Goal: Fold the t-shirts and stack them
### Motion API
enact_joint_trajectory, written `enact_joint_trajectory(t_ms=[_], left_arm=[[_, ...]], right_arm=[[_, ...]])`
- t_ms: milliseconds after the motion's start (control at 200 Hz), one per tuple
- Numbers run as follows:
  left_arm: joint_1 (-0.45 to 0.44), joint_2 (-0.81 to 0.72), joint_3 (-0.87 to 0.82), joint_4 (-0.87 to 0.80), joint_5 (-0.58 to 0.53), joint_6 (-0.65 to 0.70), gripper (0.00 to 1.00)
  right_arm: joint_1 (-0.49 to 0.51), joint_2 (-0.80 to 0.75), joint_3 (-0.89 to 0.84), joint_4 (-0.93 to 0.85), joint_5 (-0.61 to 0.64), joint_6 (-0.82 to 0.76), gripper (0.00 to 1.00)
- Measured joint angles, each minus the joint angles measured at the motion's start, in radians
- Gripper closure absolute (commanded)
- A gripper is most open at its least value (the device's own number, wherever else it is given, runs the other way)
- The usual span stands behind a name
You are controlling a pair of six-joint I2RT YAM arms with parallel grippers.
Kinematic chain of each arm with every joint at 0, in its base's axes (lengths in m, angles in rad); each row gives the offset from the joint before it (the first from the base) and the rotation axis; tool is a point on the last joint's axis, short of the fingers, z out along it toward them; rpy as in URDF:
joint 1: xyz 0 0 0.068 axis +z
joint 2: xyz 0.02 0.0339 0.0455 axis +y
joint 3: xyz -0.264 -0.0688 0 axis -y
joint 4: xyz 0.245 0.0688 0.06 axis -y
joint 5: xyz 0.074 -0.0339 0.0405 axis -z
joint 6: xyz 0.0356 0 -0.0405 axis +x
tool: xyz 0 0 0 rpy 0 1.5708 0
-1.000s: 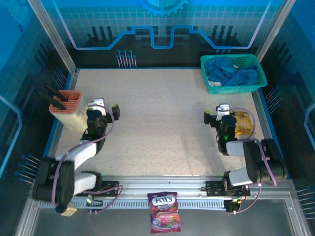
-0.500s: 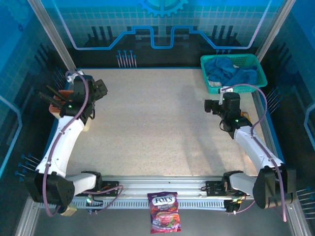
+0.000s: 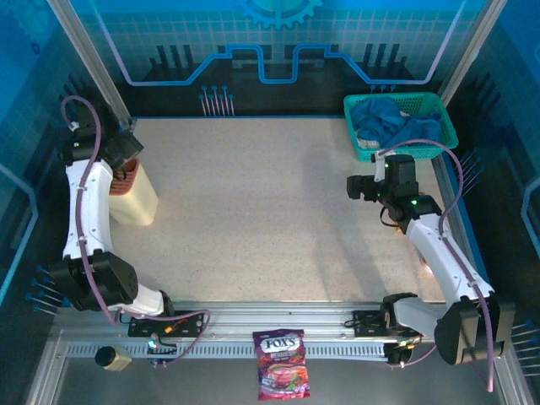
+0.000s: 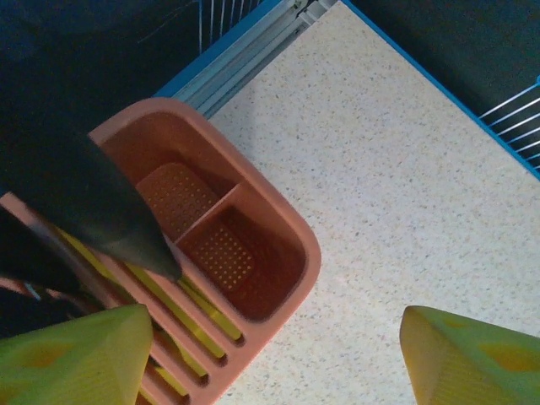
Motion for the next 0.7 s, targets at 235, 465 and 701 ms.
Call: enact_joint_trajectory(t_ms=[235,465,701], left_arm=[[-0.002,0.002,0.005,0.018,0.138,0.000,0.27],[-0.052,-0.020,0.005,0.037,0.198,0.027,0.26],[-0.136,-0.015,0.021,0.043,0.229,0.074,0.23]], right_arm=[[0.000,0.065,0.015,0.001,-0.050,0.000,0.03],[-0.099,0.229,0.206,0.005,-0.064,0.013,0.06],[-0.224,0.628,0.718,0.003,-0.087,0.035,0.11]])
